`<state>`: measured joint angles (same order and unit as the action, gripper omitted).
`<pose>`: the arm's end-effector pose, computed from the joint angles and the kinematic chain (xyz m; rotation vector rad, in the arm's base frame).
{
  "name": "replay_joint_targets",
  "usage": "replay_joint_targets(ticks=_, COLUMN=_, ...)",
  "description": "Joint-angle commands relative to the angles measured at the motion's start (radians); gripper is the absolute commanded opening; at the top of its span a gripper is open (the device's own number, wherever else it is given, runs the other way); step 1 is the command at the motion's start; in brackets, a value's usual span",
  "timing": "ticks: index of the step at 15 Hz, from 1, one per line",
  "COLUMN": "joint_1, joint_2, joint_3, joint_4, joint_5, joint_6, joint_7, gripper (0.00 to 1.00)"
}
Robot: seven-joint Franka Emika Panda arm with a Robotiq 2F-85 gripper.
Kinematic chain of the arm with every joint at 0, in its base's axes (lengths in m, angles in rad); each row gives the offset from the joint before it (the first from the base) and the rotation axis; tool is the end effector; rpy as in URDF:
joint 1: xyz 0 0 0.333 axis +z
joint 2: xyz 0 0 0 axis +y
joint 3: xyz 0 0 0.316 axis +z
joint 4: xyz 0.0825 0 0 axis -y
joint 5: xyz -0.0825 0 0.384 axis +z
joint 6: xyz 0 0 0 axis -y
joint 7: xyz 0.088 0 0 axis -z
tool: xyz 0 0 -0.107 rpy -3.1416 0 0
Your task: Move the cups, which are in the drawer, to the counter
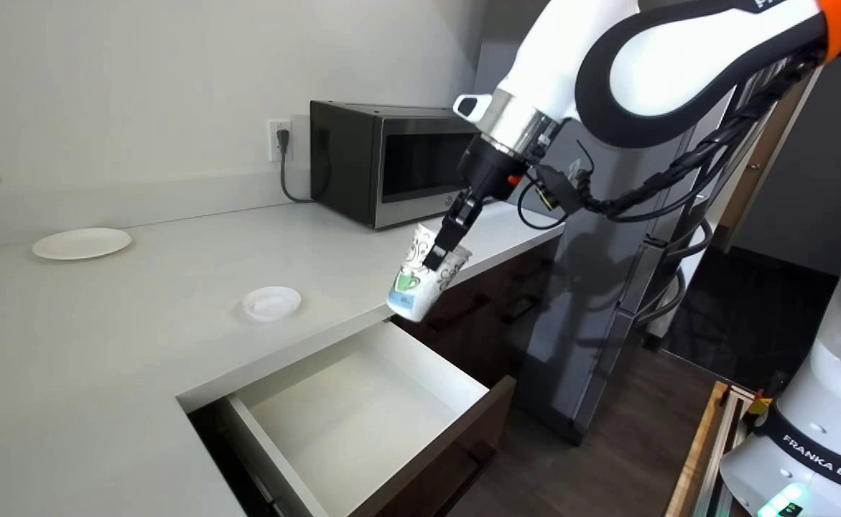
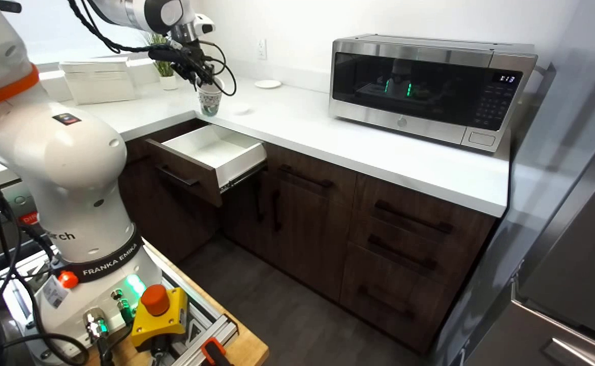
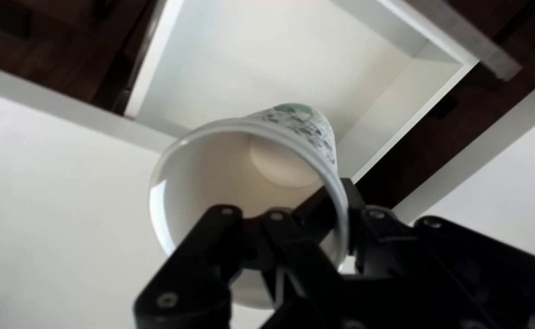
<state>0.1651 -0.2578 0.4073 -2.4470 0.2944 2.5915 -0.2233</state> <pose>0.4080 0.2610 0.4298 -2.8053 -0.8404 -0.5437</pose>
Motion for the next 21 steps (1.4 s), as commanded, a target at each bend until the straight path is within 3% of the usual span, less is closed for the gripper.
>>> replay_joint_targets(ticks=1, joint_1=-0.145, joint_2=0.004, joint_3=0.055, joint_4=0.126, joint_5=-0.26, joint_6=-0.027, joint_7=0.241, gripper=0.02)
replay_joint_targets(ticks=2, joint_1=-0.185, joint_2=0.013, joint_3=0.068, joint_4=0.15, joint_5=-0.334, joint_6=-0.023, joint_7=0.308, gripper=0.02)
replay_joint_targets(ticks=3, joint_1=-0.041, joint_2=-0.006, joint_3=-0.034, joint_4=0.093, joint_5=-0.264, joint_6=-0.002, joint_7=0.23, gripper=0.07)
replay_joint_targets(ticks=5, joint_1=-0.091, joint_2=0.007, joint_3=-0.027, joint_4=0.134, joint_5=-0.331, joint_6=-0.003, joint_7=0.284, gripper=0.07)
replay_joint_targets(ticks=8, joint_1=-0.099, joint_2=0.02, joint_3=-0.023, joint_4=0.143, joint_5=-0.341, joint_6=-0.004, joint_7=0.294, gripper=0.07)
replay_joint_targets(ticks=10, joint_1=-0.094, joint_2=0.03, joint_3=-0.027, joint_4=0.157, joint_5=-0.354, joint_6=0.0, joint_7=0.298, gripper=0.02)
replay_joint_targets(ticks=12, joint_1=-0.08, joint_2=0.074, joint_3=-0.058, joint_4=0.243, joint_5=-0.382, joint_6=-0.08, joint_7=0.287, gripper=0.02)
replay_joint_targets(ticks=17, joint_1=-0.084, joint_2=0.271, joint_3=-0.111, joint_4=0.571, joint_5=-0.525, joint_6=-0.485, joint_7=0.364, gripper=0.02)
replay_joint_targets(ticks=18, joint_1=-0.076, joint_2=0.321, joint_3=-0.125, joint_4=0.63, joint_5=-0.551, joint_6=-0.503, joint_7=0.368, gripper=0.02)
replay_joint_targets(ticks=20, joint_1=-0.057, joint_2=0.392, joint_3=-0.157, joint_4=0.697, joint_5=-0.483, joint_6=-0.432, joint_7=0.322, gripper=0.02)
replay_joint_targets(ticks=21, joint_1=-0.051, joint_2=0.293, joint_3=-0.169, joint_4=0.596, joint_5=-0.497, joint_6=-0.437, joint_7=0.328, gripper=0.02)
